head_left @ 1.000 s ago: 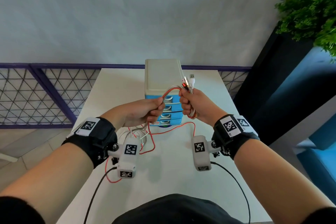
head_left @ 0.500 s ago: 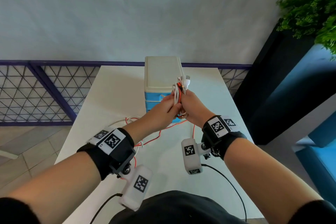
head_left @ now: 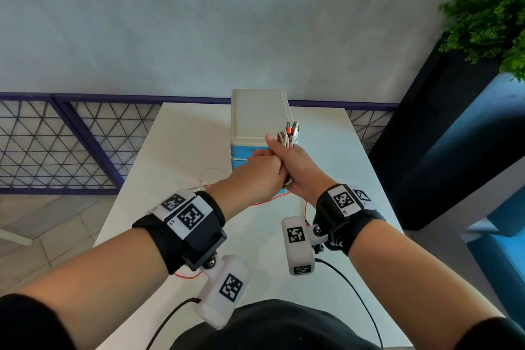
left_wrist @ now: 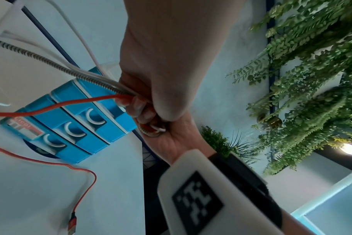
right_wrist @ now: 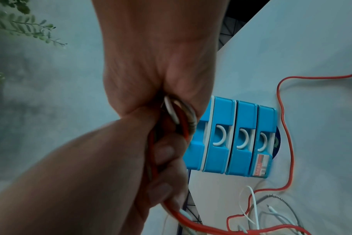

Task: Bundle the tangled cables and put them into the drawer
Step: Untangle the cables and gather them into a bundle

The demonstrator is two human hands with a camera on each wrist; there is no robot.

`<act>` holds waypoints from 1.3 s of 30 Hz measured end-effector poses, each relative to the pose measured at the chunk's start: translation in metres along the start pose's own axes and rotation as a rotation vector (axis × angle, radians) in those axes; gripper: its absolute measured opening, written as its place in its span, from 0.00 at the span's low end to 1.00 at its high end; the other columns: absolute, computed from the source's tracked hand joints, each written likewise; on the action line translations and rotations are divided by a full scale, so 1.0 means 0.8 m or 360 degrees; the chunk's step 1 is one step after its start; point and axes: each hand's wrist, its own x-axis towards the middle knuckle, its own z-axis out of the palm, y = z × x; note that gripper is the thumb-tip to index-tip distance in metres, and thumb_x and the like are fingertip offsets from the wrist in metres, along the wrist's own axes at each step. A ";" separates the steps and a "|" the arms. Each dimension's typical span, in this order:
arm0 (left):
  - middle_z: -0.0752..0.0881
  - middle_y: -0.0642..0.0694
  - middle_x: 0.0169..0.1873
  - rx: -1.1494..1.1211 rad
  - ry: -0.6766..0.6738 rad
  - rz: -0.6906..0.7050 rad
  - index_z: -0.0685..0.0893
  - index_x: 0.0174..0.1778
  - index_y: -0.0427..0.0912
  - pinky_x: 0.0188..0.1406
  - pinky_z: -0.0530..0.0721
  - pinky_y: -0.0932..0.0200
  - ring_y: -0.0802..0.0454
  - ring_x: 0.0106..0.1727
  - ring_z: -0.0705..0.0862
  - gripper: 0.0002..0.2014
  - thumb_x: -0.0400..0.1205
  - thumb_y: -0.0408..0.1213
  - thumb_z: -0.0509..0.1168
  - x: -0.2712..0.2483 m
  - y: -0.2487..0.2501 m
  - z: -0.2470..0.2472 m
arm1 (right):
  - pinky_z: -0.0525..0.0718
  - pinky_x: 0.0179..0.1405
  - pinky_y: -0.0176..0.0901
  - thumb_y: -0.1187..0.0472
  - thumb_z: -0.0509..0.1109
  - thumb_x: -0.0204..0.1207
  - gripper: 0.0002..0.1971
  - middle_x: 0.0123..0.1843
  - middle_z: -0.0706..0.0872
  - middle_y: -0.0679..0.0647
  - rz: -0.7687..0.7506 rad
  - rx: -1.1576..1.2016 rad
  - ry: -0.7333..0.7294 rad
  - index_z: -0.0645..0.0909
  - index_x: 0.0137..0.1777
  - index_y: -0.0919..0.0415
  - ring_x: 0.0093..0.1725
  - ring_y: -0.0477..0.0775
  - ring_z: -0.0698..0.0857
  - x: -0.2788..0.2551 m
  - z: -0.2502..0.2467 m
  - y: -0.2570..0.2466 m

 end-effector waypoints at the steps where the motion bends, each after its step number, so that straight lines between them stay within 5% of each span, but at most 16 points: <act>1: 0.81 0.32 0.59 0.0024 -0.0013 0.0022 0.75 0.68 0.31 0.50 0.75 0.51 0.37 0.59 0.81 0.19 0.87 0.37 0.49 0.002 0.002 0.001 | 0.86 0.49 0.49 0.49 0.68 0.81 0.17 0.48 0.92 0.61 0.0002 -0.0027 0.0029 0.85 0.42 0.64 0.50 0.60 0.89 0.002 -0.001 0.001; 4: 0.82 0.32 0.55 -0.0076 -0.0091 0.0080 0.77 0.64 0.31 0.50 0.81 0.48 0.42 0.50 0.82 0.18 0.86 0.37 0.50 0.007 0.000 -0.003 | 0.85 0.49 0.49 0.49 0.64 0.83 0.15 0.45 0.92 0.59 -0.0007 -0.0033 0.0095 0.77 0.41 0.60 0.51 0.61 0.89 0.007 -0.005 -0.005; 7: 0.88 0.36 0.41 -0.0198 -0.0292 0.0009 0.80 0.55 0.35 0.51 0.85 0.46 0.50 0.32 0.85 0.20 0.87 0.45 0.48 0.005 -0.002 -0.010 | 0.87 0.37 0.43 0.50 0.60 0.86 0.14 0.39 0.92 0.58 -0.0060 0.0067 0.0061 0.70 0.42 0.59 0.44 0.58 0.91 0.011 -0.008 -0.013; 9: 0.88 0.42 0.28 -0.0298 -0.0424 0.0015 0.80 0.46 0.35 0.56 0.84 0.46 0.50 0.32 0.86 0.21 0.88 0.46 0.47 0.003 -0.001 -0.016 | 0.86 0.27 0.41 0.52 0.58 0.87 0.14 0.37 0.91 0.59 -0.0097 0.0161 0.0042 0.67 0.41 0.59 0.41 0.56 0.92 0.011 -0.008 -0.016; 11: 0.87 0.44 0.27 -0.0436 -0.0585 0.0027 0.80 0.40 0.36 0.58 0.83 0.49 0.48 0.35 0.86 0.23 0.88 0.47 0.47 0.000 -0.001 -0.021 | 0.83 0.20 0.40 0.53 0.57 0.87 0.14 0.37 0.90 0.60 -0.0109 0.0242 0.0049 0.66 0.42 0.60 0.42 0.55 0.92 0.013 -0.008 -0.016; 13: 0.87 0.45 0.30 -0.0513 -0.0714 0.0077 0.81 0.37 0.37 0.52 0.83 0.54 0.50 0.35 0.85 0.24 0.89 0.46 0.48 -0.004 -0.006 -0.024 | 0.87 0.25 0.47 0.53 0.57 0.87 0.14 0.40 0.88 0.61 -0.0106 0.0343 0.0071 0.67 0.41 0.60 0.48 0.57 0.90 0.018 -0.009 -0.015; 14: 0.86 0.47 0.31 -0.0486 -0.0752 0.0105 0.82 0.35 0.39 0.49 0.82 0.59 0.52 0.35 0.84 0.23 0.88 0.46 0.49 -0.006 -0.011 -0.024 | 0.90 0.37 0.53 0.53 0.57 0.87 0.15 0.41 0.88 0.61 -0.0106 0.0411 0.0082 0.68 0.40 0.59 0.50 0.59 0.89 0.020 -0.009 -0.014; 15: 0.85 0.50 0.31 -0.0430 -0.0759 0.0119 0.82 0.33 0.43 0.44 0.80 0.66 0.57 0.34 0.84 0.23 0.88 0.46 0.49 -0.008 -0.014 -0.021 | 0.88 0.49 0.58 0.53 0.57 0.87 0.16 0.41 0.88 0.60 -0.0107 0.0482 0.0092 0.69 0.37 0.58 0.51 0.60 0.89 0.021 -0.010 -0.015; 17: 0.83 0.55 0.30 -0.0332 -0.0688 0.0116 0.79 0.31 0.49 0.36 0.74 0.72 0.65 0.31 0.80 0.22 0.88 0.48 0.49 -0.012 -0.020 -0.013 | 0.84 0.58 0.61 0.52 0.57 0.87 0.20 0.42 0.89 0.61 -0.0097 0.0639 0.0076 0.69 0.33 0.58 0.50 0.60 0.90 0.020 -0.011 -0.016; 19: 0.80 0.53 0.31 -0.0317 -0.0592 0.0140 0.77 0.33 0.46 0.35 0.72 0.68 0.61 0.32 0.77 0.21 0.88 0.49 0.49 -0.013 -0.025 -0.003 | 0.89 0.51 0.58 0.49 0.58 0.85 0.21 0.39 0.89 0.61 -0.0095 0.0782 0.0045 0.69 0.32 0.59 0.43 0.59 0.92 0.014 -0.008 -0.018; 21: 0.79 0.50 0.33 -0.0424 -0.0506 0.0186 0.77 0.40 0.41 0.38 0.74 0.64 0.57 0.33 0.76 0.19 0.87 0.50 0.49 -0.017 -0.029 0.007 | 0.91 0.33 0.47 0.45 0.60 0.83 0.21 0.31 0.86 0.57 -0.0064 0.0768 0.0084 0.69 0.33 0.58 0.29 0.53 0.89 0.012 -0.003 -0.020; 24: 0.75 0.53 0.29 -0.0578 -0.0464 0.0257 0.74 0.36 0.45 0.37 0.76 0.63 0.56 0.31 0.75 0.18 0.86 0.52 0.52 -0.018 -0.038 0.018 | 0.70 0.12 0.32 0.43 0.60 0.83 0.21 0.19 0.71 0.48 -0.0060 0.0633 0.0076 0.66 0.33 0.56 0.14 0.41 0.67 0.009 0.000 -0.023; 29: 0.73 0.52 0.23 -0.0861 -0.0689 0.0292 0.74 0.29 0.47 0.37 0.76 0.61 0.53 0.26 0.77 0.21 0.83 0.56 0.55 -0.014 -0.059 0.020 | 0.59 0.08 0.31 0.47 0.59 0.85 0.22 0.15 0.64 0.46 -0.0068 0.0483 0.0047 0.63 0.31 0.55 0.10 0.40 0.60 0.005 -0.013 -0.030; 34: 0.74 0.52 0.26 -0.0888 -0.0856 0.0204 0.76 0.36 0.43 0.46 0.77 0.61 0.53 0.34 0.82 0.24 0.84 0.59 0.47 -0.018 -0.081 0.009 | 0.58 0.07 0.30 0.49 0.58 0.86 0.21 0.15 0.64 0.45 -0.0099 0.0527 0.0059 0.63 0.31 0.55 0.10 0.40 0.60 0.001 -0.030 -0.041; 37: 0.72 0.56 0.23 -0.1089 -0.0758 0.0094 0.73 0.35 0.42 0.34 0.74 0.66 0.56 0.28 0.73 0.22 0.83 0.56 0.50 -0.024 -0.096 0.009 | 0.58 0.08 0.30 0.50 0.59 0.86 0.21 0.15 0.65 0.45 -0.0095 0.0482 0.0096 0.63 0.31 0.55 0.10 0.40 0.61 -0.003 -0.044 -0.049; 39: 0.70 0.57 0.23 -0.1006 -0.0496 0.0031 0.72 0.34 0.43 0.31 0.71 0.66 0.60 0.24 0.70 0.19 0.86 0.51 0.51 -0.018 -0.093 0.007 | 0.63 0.10 0.30 0.51 0.60 0.85 0.19 0.16 0.67 0.46 -0.0078 0.0300 0.0141 0.66 0.33 0.56 0.11 0.40 0.64 -0.004 -0.047 -0.046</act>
